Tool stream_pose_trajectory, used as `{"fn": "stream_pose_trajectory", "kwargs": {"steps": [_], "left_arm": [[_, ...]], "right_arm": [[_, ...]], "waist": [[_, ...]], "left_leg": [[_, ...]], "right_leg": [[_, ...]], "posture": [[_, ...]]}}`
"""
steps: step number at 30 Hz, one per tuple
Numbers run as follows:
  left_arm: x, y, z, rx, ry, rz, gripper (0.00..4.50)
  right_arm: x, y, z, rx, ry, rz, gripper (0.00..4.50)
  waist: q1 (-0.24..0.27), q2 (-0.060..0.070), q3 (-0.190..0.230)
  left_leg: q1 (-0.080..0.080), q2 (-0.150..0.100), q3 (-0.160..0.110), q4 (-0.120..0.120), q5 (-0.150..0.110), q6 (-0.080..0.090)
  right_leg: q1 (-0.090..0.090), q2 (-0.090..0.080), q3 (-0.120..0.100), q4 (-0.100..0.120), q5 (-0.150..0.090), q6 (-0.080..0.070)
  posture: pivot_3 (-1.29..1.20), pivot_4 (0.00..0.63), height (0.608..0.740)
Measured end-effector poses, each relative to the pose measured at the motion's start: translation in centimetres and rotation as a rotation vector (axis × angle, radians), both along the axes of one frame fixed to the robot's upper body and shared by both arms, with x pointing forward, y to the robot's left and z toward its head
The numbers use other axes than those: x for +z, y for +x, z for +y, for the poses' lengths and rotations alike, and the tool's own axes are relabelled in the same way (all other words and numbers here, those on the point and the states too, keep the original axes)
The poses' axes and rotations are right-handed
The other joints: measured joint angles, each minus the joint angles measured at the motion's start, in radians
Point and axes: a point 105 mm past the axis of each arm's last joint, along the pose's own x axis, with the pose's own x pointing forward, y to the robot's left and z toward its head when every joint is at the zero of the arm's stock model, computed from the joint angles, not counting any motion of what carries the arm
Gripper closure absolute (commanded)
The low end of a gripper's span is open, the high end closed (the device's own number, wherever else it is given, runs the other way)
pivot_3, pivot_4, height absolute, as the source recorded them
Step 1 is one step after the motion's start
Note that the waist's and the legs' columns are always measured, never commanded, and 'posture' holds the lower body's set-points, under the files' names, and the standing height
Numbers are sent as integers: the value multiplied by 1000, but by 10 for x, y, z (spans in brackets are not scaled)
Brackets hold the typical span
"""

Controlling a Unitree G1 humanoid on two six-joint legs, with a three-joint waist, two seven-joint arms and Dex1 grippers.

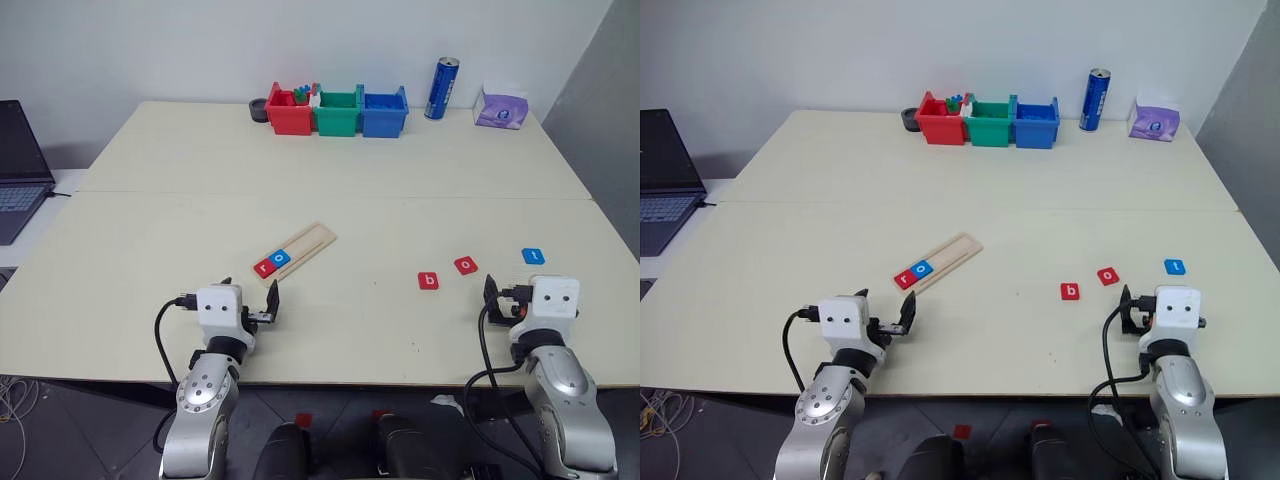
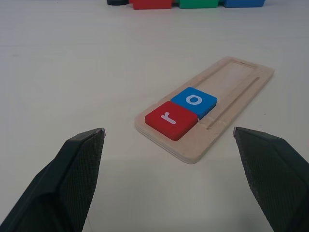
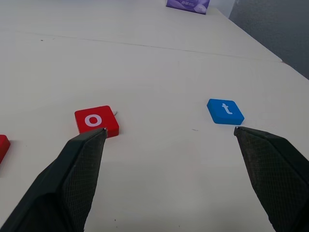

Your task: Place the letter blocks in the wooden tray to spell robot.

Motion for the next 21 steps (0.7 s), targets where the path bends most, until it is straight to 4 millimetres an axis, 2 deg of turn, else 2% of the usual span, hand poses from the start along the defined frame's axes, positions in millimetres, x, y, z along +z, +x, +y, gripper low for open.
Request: {"fn": "stream_pose_trajectory", "kwargs": {"steps": [15, 21], "left_arm": [[4, 3, -2, -2, -1, -16, 0], [10, 7, -2, -8, -11, -37, 0]], "right_arm": [[0, 2, 2, -13, 11, -5, 17], [7, 5, 14, 32, 0, -19, 17]], "waist": [[0, 0, 0], [0, 0, 0]], "left_leg": [[0, 0, 0, 0, 0, 0], [0, 0, 0, 0, 0, 0]], "right_leg": [[0, 0, 0, 0, 0, 0], [0, 0, 0, 0, 0, 0]], "posture": [[0, 150, 740], [0, 150, 740]]}}
